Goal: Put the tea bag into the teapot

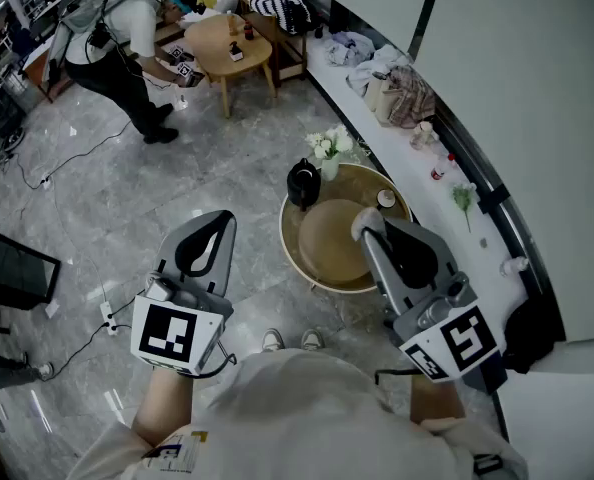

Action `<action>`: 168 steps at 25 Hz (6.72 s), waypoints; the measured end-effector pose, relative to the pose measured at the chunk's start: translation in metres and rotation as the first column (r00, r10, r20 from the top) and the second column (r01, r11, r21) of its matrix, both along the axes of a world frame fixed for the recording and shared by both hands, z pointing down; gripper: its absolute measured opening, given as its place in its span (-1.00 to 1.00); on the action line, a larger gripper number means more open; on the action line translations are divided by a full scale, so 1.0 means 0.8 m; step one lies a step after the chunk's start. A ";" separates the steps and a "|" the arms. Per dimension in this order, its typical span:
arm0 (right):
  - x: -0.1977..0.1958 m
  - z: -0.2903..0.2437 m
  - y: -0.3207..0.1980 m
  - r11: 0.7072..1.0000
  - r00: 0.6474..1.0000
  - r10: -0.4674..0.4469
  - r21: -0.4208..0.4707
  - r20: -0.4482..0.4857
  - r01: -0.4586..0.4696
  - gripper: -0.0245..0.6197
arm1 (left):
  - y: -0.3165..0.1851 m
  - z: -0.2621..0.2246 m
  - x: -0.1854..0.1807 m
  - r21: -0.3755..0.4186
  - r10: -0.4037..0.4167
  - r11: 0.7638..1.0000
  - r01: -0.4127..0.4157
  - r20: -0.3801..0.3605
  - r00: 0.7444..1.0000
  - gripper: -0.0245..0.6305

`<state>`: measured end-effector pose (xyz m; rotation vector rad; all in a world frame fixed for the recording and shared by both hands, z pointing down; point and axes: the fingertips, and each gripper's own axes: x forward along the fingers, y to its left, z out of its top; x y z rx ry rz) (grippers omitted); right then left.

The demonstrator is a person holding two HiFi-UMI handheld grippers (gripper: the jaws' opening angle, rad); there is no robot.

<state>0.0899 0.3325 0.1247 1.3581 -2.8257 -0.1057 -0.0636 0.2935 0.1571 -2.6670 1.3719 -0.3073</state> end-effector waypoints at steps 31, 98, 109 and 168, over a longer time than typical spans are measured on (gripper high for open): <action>0.052 0.025 0.006 0.998 0.998 -0.054 -0.035 0.039 0.055 -0.79 | 0.019 0.014 0.050 -0.056 -0.032 0.998 0.033 0.005 0.999 -0.90; -0.152 0.068 -0.526 0.888 0.899 0.435 -0.137 -0.058 -0.439 -0.78 | -0.565 0.067 -0.090 -0.108 0.523 0.848 -0.519 0.007 0.852 -0.90; -0.141 0.070 -0.532 0.870 0.880 0.472 -0.130 -0.057 -0.475 -0.78 | -0.576 0.075 -0.077 -0.114 0.548 0.831 -0.544 0.006 0.836 -0.90; -0.030 0.558 -0.581 0.481 0.921 0.148 -0.787 -0.361 -0.386 -0.78 | -0.598 0.431 0.092 -0.600 0.655 0.643 -0.476 0.109 0.748 -0.90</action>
